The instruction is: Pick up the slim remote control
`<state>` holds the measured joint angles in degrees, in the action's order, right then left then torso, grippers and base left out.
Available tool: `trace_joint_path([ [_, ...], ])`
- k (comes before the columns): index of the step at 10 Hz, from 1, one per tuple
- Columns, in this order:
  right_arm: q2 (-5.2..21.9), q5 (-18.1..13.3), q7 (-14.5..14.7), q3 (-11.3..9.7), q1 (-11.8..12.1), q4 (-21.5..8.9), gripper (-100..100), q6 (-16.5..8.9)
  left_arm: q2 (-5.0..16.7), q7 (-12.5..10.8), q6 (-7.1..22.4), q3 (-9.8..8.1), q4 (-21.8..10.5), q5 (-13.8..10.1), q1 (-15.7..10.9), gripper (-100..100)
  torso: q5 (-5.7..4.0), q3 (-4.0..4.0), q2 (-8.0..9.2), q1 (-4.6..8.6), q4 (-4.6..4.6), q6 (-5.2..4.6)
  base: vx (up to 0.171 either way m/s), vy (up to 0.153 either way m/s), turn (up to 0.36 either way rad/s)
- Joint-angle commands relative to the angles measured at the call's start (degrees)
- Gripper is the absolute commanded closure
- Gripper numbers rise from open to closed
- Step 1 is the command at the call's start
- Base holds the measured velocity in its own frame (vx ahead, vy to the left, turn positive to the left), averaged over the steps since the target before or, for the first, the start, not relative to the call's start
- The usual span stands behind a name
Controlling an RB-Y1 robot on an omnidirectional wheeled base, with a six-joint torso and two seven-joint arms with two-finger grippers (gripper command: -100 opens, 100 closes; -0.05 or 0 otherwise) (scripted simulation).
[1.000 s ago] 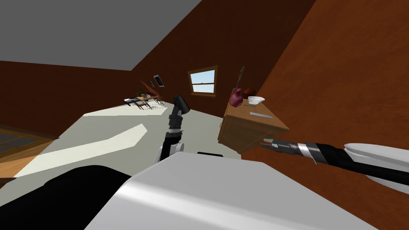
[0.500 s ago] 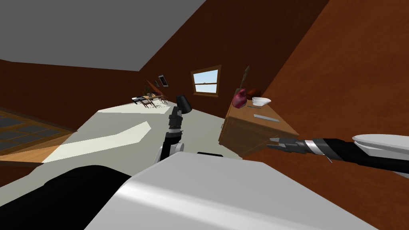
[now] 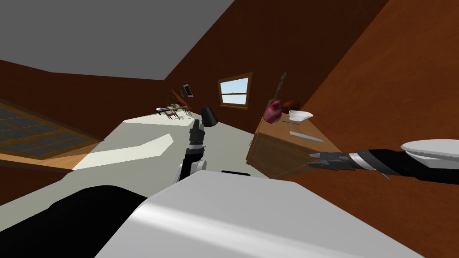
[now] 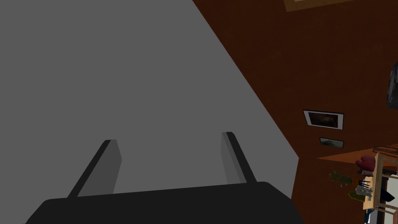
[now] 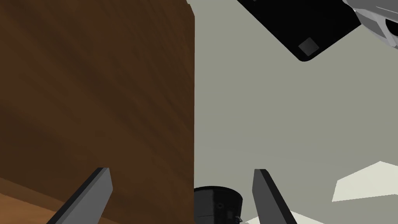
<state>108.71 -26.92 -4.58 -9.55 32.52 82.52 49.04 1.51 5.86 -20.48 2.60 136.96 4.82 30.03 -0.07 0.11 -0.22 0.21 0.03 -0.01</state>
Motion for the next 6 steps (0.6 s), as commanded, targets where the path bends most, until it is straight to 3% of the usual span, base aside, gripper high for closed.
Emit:
trace_joint_path([
  [1, 2.9, 2.8, 1.8, -0.1, 2.1, 0.0, -100, -0.4, 0.0, 0.0, 0.0, 0.00, 0.0, 0.0, 0.0, 0, 0.00, 0.00, 0.00, 0.00, 0.00, 0.00, 0.052, -0.060, 0.143],
  [5, 10.5, 1.0, 1.7, -1.3, 2.5, -1.8, -100, 0.4, 0.0, 0.0, 0.0, -0.01, 0.0, 0.0, 0.0, 0, -0.02, 0.07, -0.10, 0.06, 0.03, -0.02, 0.066, -0.071, 0.120],
  [6, 10.9, 1.0, 1.7, -1.3, 2.5, -1.8, -100, 0.4, 0.0, 0.0, 0.0, -0.01, 0.0, 0.0, 0.0, 0, -0.04, 0.12, -0.21, 0.20, 0.05, 0.01, 0.081, -0.108, 0.108],
])
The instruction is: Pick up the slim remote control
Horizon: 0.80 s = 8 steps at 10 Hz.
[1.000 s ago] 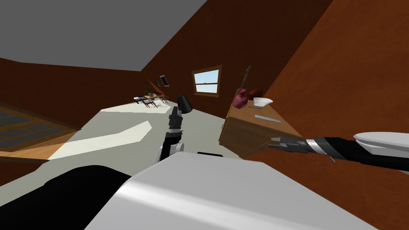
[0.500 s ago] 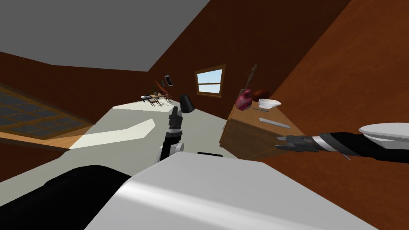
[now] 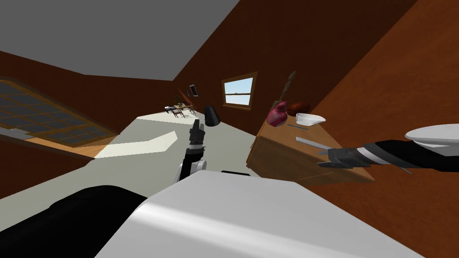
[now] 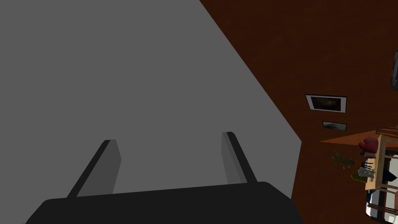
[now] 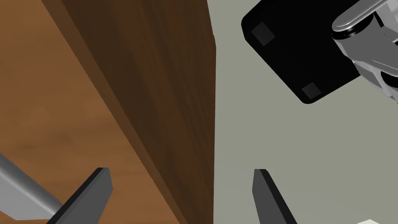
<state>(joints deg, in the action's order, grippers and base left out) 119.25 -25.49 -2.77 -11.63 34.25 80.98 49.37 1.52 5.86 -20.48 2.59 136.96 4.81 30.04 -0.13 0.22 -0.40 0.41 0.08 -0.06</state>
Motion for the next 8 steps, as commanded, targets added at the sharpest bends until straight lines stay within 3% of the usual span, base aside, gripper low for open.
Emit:
trace_joint_path([
  [1, 2.9, -1.2, -0.1, 0.1, 1.1, -0.9, -100, 0.5, 0.0, 0.0, 0.0, 0.00, 0.0, 0.0, 0.0, 0, 0.00, 0.00, 0.00, 0.00, 0.00, 0.00, 0.095, -0.110, 0.158],
  [3, 6.4, -2.7, -0.2, -1.2, 2.1, -1.8, -100, 1.1, 0.0, 0.0, 0.0, 0.00, 0.0, 0.0, 0.0, 0, -0.03, 0.12, -0.22, 0.17, 0.05, 0.05, 0.151, -0.184, 0.299],
  [8, 10.0, -4.5, -0.2, -4.0, 4.9, -1.2, -100, 2.1, 0.0, 0.0, 0.0, 0.00, 0.0, 0.0, 0.0, 0, -0.01, 0.12, -0.18, -0.02, 0.05, 0.01, 0.112, -0.120, 0.131],
])
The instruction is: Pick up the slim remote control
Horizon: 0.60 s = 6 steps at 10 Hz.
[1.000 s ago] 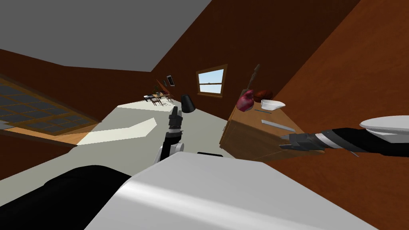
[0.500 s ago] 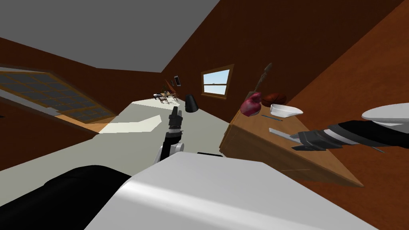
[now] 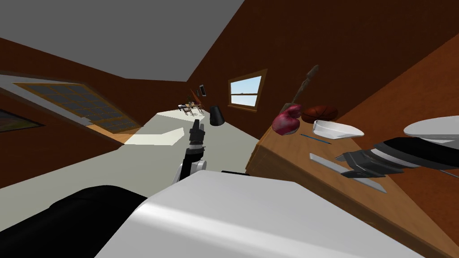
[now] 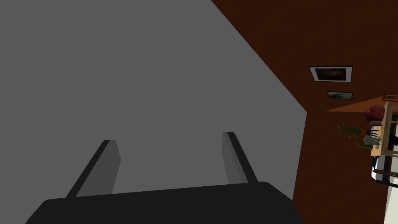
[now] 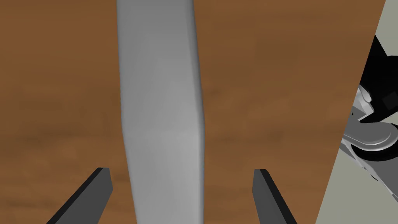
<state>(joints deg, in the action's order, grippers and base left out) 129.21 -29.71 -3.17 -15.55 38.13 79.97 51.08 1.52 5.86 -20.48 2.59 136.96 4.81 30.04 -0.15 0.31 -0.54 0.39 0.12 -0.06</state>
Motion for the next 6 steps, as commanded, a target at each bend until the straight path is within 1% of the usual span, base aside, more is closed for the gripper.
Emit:
trace_joint_path([
  [1, 0.0, 0.0, 0.0, 0.0, 0.0, 0.0, -100, 0.0, 0.0, 0.0, 0.0, 0.00, 0.0, 0.0, 0.0, 0, 0.00, 0.00, 0.00, 0.00, 0.00, 0.00, 0.042, -0.051, 0.035],
  [2, 0.1, 0.0, 0.0, -0.1, 0.1, 0.1, 0, 0.0, 0.0, 0.0, 0.0, 0.00, 0.0, 0.0, 0.0, 0, 0.04, -0.10, 0.17, -0.20, -0.04, -0.03, 0.000, 0.000, 0.000],
  [3, -1.9, -0.7, 0.6, -0.5, 0.8, -0.1, -100, -1.4, 0.0, 0.0, 0.0, 0.01, 0.0, 0.0, 0.0, 0, 0.10, -0.20, 0.34, -0.39, -0.09, -0.03, 0.004, 0.017, 0.084],
  [4, -3.1, -1.1, 1.0, -0.7, 1.3, -0.2, -100, -2.2, 0.0, 0.0, 0.0, 0.01, 0.0, 0.0, 0.0, 0, 0.11, -0.23, 0.39, -0.48, -0.10, -0.02, 0.015, 0.026, 0.102],
  [5, -2.5, -1.0, 0.7, 0.2, 1.9, -0.4, -100, -1.6, 0.0, 0.0, 0.0, 0.01, 0.0, 0.0, 0.0, 0, 0.13, -0.23, 0.38, -0.52, -0.10, -0.03, 0.007, 0.010, 0.013],
  [6, -2.6, -1.0, 0.8, 0.2, 1.9, -0.4, 100, -1.8, 0.0, 0.0, 0.0, 0.01, 0.0, 0.0, 0.0, 0, 0.14, -0.24, 0.40, -0.51, -0.11, -0.04, 0.000, 0.000, 0.000],
])
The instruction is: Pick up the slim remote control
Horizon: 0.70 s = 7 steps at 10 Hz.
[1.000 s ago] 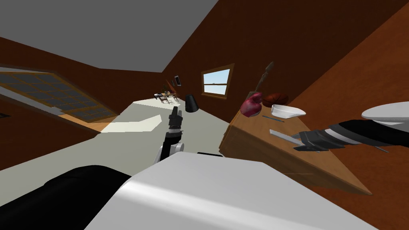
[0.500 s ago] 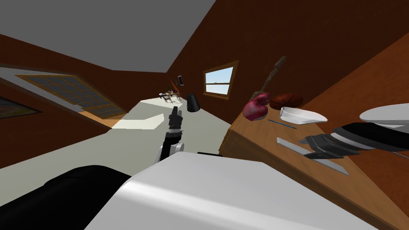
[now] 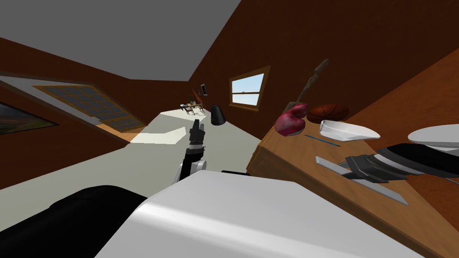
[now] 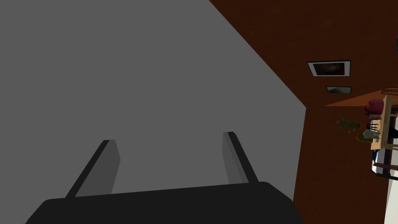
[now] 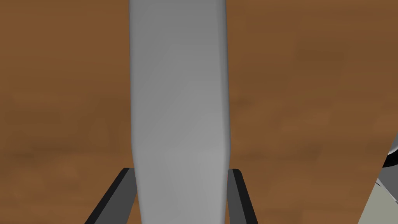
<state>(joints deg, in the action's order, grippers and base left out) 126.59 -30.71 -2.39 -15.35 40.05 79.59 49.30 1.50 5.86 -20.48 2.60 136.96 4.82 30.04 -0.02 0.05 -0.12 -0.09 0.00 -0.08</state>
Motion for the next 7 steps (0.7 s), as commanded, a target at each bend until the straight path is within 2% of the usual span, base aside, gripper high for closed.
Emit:
trace_joint_path([
  [1, 0.0, 0.0, 0.0, 0.0, 0.0, 0.0, 100, 0.0, 0.0, 0.0, 0.0, 0.00, 0.0, 0.0, 0.0, 0, 0.00, 0.00, 0.00, 0.00, 0.00, 0.00, 0.000, 0.000, 0.000],
  [4, 0.0, 0.0, 0.0, 0.0, 0.0, 0.0, 100, 0.0, 0.0, 0.0, 0.0, 0.00, 0.0, 0.0, 0.0, 0, -0.01, 0.00, 0.00, 0.03, 0.00, 0.00, 0.000, 0.000, 0.000],
  [5, 0.0, 0.0, 0.0, 0.0, 0.0, 0.0, 0, 0.0, 0.0, 0.0, 0.0, 0.00, 0.0, 0.0, 0.0, 0, 0.00, 0.00, 0.01, 0.03, 0.00, 0.00, 0.000, 0.000, 0.000],
  [6, 1.9, 0.7, -0.6, -0.4, -1.5, 0.4, 100, 1.2, 0.0, 0.0, 0.0, 0.00, 0.0, 0.0, 0.0, 0, 0.00, -0.01, 0.01, 0.03, 0.00, 0.00, -0.011, -0.017, -0.096],
  [7, 2.7, 1.0, -0.8, -0.2, -1.8, 0.4, 100, 1.8, 0.0, 0.0, 0.0, 0.00, 0.0, 0.0, 0.0, 0, 0.04, -0.04, 0.05, 0.04, -0.03, -0.04, -0.009, -0.025, -0.099],
])
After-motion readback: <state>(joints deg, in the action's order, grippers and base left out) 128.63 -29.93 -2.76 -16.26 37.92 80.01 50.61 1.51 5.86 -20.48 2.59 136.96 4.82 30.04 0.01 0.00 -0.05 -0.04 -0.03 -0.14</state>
